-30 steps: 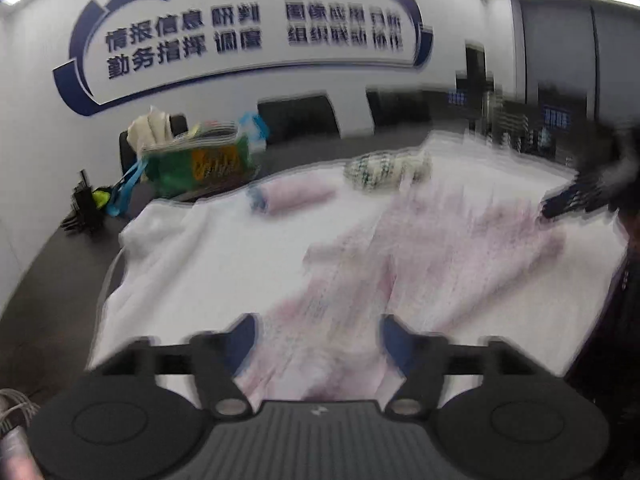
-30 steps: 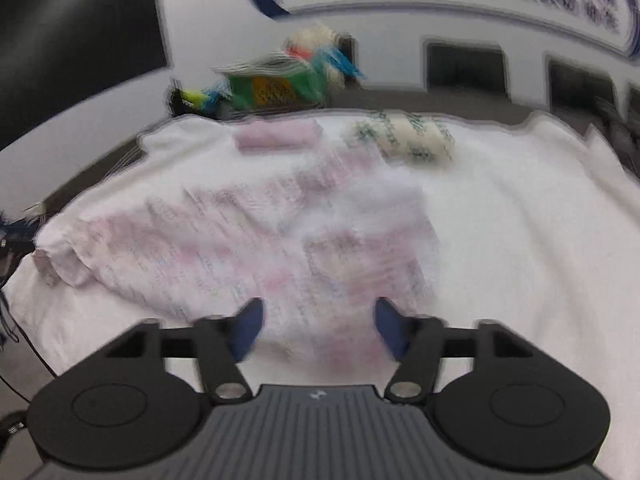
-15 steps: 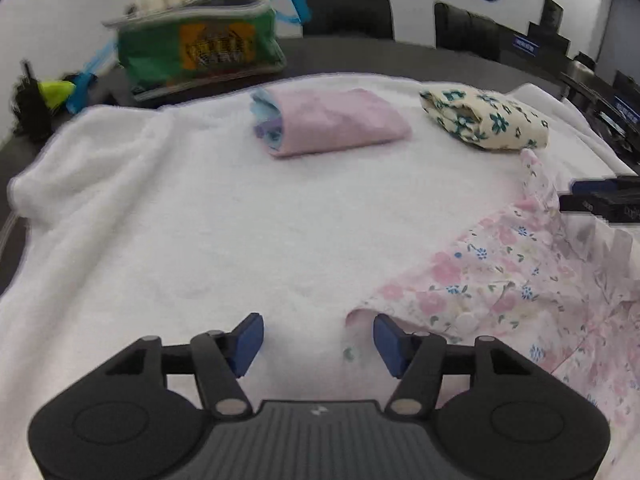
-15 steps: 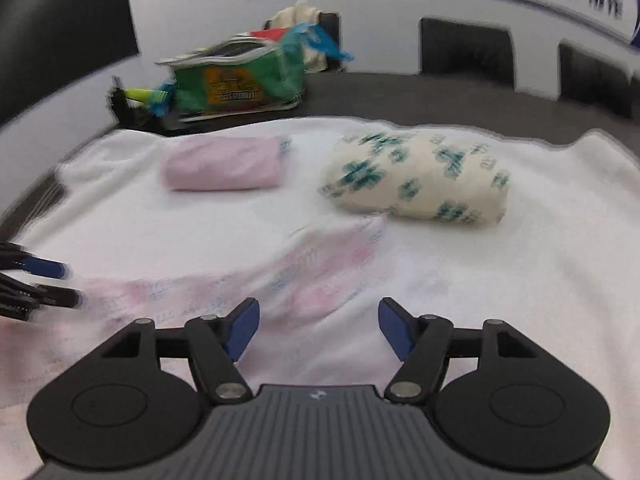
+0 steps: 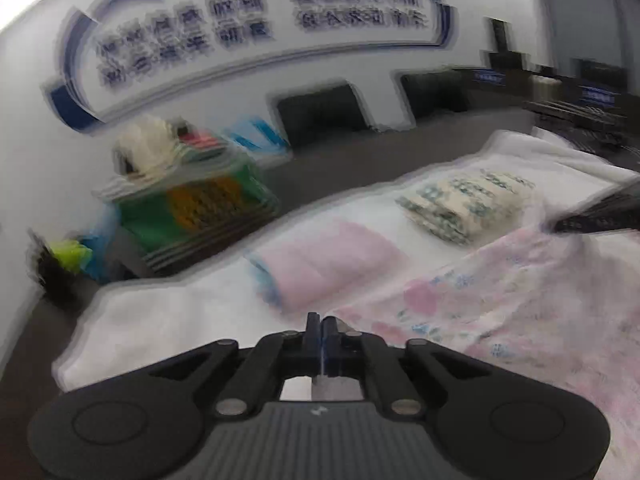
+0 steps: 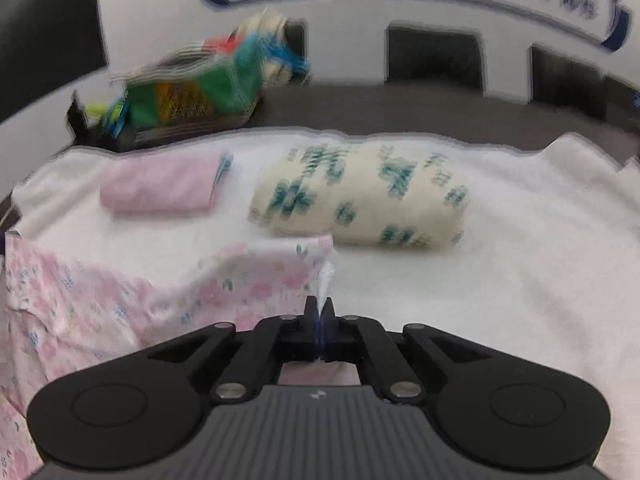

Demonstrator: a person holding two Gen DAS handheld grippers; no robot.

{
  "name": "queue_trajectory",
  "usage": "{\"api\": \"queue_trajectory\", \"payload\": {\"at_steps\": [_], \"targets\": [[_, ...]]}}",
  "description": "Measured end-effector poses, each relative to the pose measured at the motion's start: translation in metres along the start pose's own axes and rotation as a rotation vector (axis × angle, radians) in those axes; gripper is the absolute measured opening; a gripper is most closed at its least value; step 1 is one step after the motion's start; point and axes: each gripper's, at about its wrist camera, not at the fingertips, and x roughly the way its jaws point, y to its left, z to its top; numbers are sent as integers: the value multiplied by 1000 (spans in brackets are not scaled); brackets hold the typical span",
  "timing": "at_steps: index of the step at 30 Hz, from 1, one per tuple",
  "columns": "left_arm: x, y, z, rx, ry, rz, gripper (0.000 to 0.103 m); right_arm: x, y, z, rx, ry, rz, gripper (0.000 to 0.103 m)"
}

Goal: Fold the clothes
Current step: 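Lay the dress flat on the towel and open both grippers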

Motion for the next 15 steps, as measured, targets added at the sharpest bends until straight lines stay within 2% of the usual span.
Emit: {"api": "queue_trajectory", "payload": {"at_steps": [1, 2, 3, 4, 5, 6, 7, 8, 10, 11, 12, 13, 15], "targets": [[4, -3, 6, 7, -8, 60, 13, -5, -2, 2, 16, -27, -19, 0], [9, -7, 10, 21, -6, 103, 33, -10, -3, 5, 28, -49, -39, 1], [15, -12, 10, 61, 31, 81, 44, -9, -2, 6, 18, -46, -68, 2], [19, -16, 8, 95, 60, 62, 48, -8, 1, 8, -4, -33, -96, 9], [14, -17, 3, 102, 55, 57, 48, -9, 3, 9, -18, -24, -99, 20], [8, -17, -2, 102, 51, 48, 49, -15, 4, 8, -23, -27, -73, 28], [-1, -14, -8, 74, 50, 27, 52, -25, 4, 6, -32, -44, -28, 43], [-11, -10, -15, 45, 49, -7, 52, -39, 5, 2, -65, -60, 37, 47], [-23, -6, -28, -1, 59, -201, 58, -60, 11, -7, -135, -65, 161, 47], [-25, -7, -34, -16, 76, -297, 62, -67, 15, -14, -178, -42, 251, 49], [-21, -11, -39, -28, 102, -356, 62, -66, 19, -21, -211, 1, 327, 50], [-15, -15, -44, -38, 126, -384, 61, -65, 24, -27, -245, 41, 395, 51], [-6, -21, -52, -60, 173, -387, 50, -56, 35, -41, -327, 93, 454, 51]]}}
